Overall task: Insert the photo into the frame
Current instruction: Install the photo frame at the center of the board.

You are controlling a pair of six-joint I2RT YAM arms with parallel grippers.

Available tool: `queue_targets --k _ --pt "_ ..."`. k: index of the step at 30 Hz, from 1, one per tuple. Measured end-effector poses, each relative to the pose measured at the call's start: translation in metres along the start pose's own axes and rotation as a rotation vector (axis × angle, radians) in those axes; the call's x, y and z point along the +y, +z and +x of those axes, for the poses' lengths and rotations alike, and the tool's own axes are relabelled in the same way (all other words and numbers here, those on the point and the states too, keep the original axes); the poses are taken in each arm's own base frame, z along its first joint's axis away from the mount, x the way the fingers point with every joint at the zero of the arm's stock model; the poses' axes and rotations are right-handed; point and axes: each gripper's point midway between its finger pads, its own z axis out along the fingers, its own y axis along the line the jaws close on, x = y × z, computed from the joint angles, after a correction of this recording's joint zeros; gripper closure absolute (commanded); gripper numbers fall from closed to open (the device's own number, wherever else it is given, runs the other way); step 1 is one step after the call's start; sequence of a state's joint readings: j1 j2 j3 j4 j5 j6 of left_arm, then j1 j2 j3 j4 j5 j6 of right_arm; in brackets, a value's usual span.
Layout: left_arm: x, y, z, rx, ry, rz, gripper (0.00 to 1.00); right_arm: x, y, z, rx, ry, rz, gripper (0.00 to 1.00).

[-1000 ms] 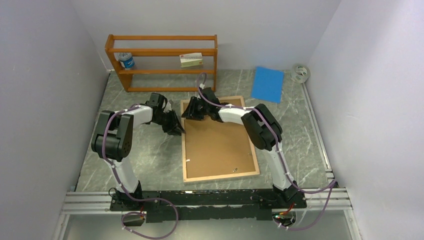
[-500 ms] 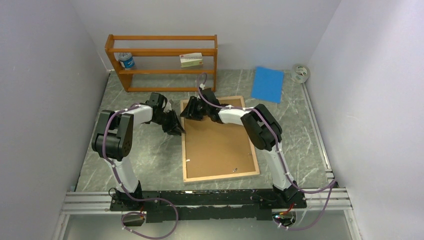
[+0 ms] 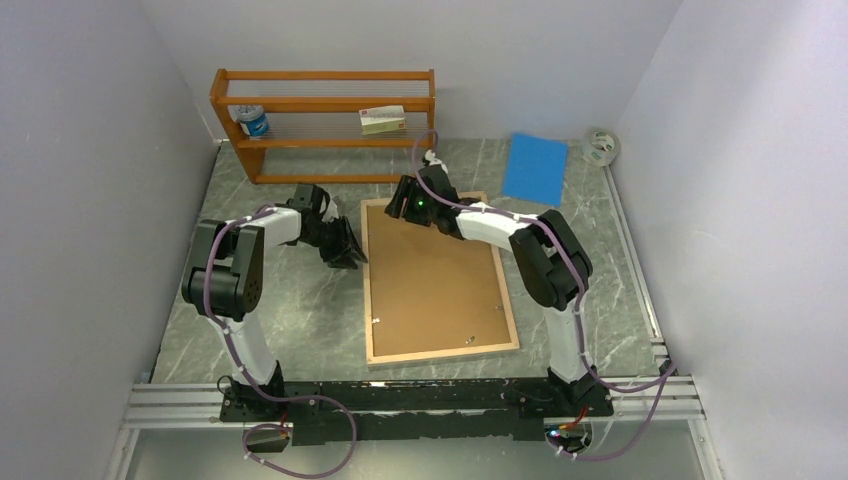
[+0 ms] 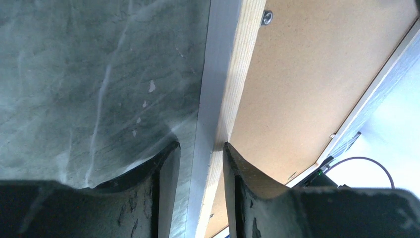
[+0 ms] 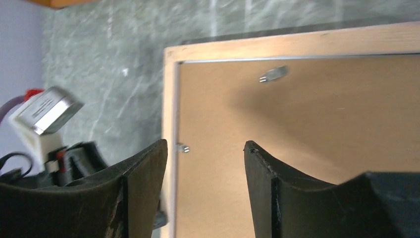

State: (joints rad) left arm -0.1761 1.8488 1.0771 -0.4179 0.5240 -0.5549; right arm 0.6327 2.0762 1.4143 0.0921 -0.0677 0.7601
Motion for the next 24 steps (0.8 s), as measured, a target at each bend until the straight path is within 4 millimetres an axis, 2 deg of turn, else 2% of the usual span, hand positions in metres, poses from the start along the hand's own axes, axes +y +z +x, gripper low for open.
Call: queue_targets --k 4,8,14,24 --pt "0.002 -0.001 -0.001 0.0 0.002 -0.003 0.59 -0.028 0.001 -0.016 -0.032 0.001 0.082 0.37" --pt "0.002 -0.001 0.0 0.002 0.009 -0.005 0.6 -0.042 0.011 -0.029 -0.059 0.002 0.118 0.37" --pt "0.002 -0.001 0.0 0.004 0.008 -0.005 0.61 -0.054 0.028 -0.025 -0.048 0.004 0.142 0.37" --pt "0.002 -0.001 0.0 0.006 0.008 -0.003 0.62 -0.045 0.043 -0.029 -0.053 0.017 0.093 0.41"
